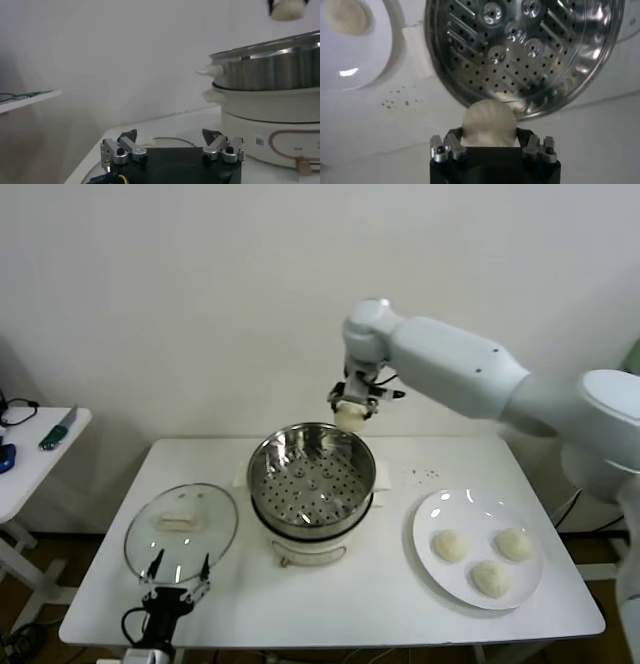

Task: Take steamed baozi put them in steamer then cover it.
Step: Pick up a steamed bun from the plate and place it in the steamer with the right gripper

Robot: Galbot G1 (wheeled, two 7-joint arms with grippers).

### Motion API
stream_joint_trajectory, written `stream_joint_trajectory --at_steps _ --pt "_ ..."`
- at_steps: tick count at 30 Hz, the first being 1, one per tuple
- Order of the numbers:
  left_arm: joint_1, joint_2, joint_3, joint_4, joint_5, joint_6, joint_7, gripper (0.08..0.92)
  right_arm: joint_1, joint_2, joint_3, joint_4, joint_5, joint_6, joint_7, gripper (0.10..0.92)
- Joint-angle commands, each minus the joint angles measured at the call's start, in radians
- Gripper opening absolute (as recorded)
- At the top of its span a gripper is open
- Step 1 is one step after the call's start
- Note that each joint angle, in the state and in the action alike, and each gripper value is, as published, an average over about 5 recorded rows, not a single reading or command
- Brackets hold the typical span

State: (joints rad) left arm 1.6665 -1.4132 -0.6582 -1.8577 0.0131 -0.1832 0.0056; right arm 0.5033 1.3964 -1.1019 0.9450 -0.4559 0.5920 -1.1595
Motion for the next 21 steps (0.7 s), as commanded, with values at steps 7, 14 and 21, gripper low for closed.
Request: stream_joint_trajectory --at_steps 7,14,21 --pt "0.014 0.038 -0.001 -0.015 -0.009 0.016 -0.005 0.823 -0.121 0.22 0.029 -0.139 -0.176 0.086 0.027 0.712" --pt "0.023 0.047 -0.001 -0.021 -0.01 0.017 -0.005 0.823 -0.145 0.239 0.014 -0.196 -0.156 0.078 0.023 0.712" --pt "0.026 0.045 -0.001 -0.017 -0.009 0.02 -0.006 0.823 -0.154 0.222 -0.003 -0.198 -0.132 0.065 0.015 0.721"
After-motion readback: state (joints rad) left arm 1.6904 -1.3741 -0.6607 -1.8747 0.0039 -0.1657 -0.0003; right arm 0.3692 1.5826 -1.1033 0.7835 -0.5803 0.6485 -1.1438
